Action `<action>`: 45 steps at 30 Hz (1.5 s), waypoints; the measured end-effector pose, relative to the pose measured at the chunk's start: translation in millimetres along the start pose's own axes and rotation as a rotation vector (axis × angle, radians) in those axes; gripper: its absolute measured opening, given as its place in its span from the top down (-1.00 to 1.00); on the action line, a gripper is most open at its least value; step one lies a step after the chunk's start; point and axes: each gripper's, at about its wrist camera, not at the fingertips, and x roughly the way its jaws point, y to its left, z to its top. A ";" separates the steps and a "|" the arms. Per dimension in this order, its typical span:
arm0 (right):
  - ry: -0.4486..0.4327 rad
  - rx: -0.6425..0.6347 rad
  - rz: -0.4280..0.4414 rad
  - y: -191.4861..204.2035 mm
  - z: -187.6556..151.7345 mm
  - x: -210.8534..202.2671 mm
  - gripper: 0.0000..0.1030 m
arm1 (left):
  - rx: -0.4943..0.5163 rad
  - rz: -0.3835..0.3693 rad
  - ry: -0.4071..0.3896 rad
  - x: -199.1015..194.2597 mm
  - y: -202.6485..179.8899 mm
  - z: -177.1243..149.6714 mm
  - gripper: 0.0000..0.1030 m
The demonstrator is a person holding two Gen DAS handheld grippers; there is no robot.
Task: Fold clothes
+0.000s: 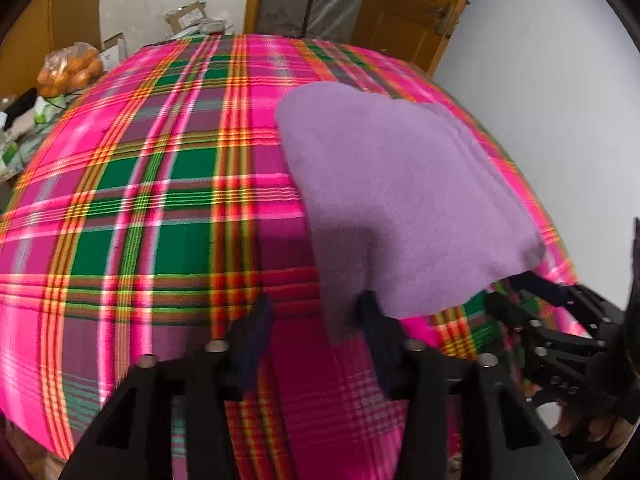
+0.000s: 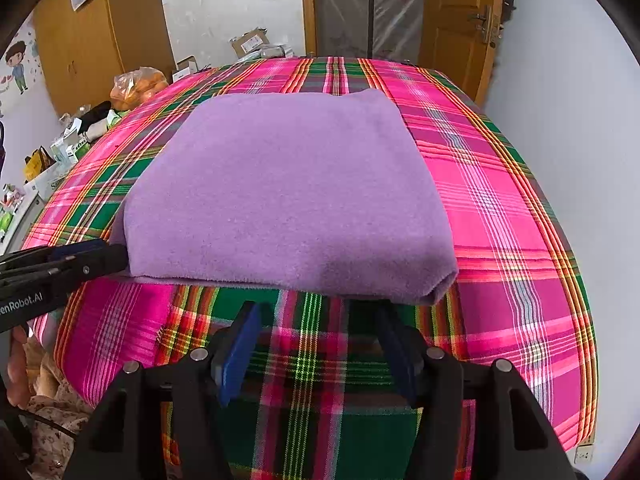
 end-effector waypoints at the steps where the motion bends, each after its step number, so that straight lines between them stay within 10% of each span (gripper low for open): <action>1: 0.000 0.003 0.003 -0.9 0.2 -0.1 -0.16 | -0.004 -0.006 -0.001 -0.1 1.4 0.5 0.05; 17: -0.149 0.081 0.213 -67.2 42.2 -36.2 -0.15 | -0.123 -0.294 0.098 7.4 43.3 24.1 0.05; 26: -0.054 0.352 0.371 -142.0 62.8 26.9 -0.18 | -0.123 -0.429 0.198 21.3 58.5 52.6 0.05; 45: 0.001 0.411 0.558 -169.4 77.1 78.6 -0.19 | -0.332 -0.695 0.282 34.0 121.1 69.7 -0.24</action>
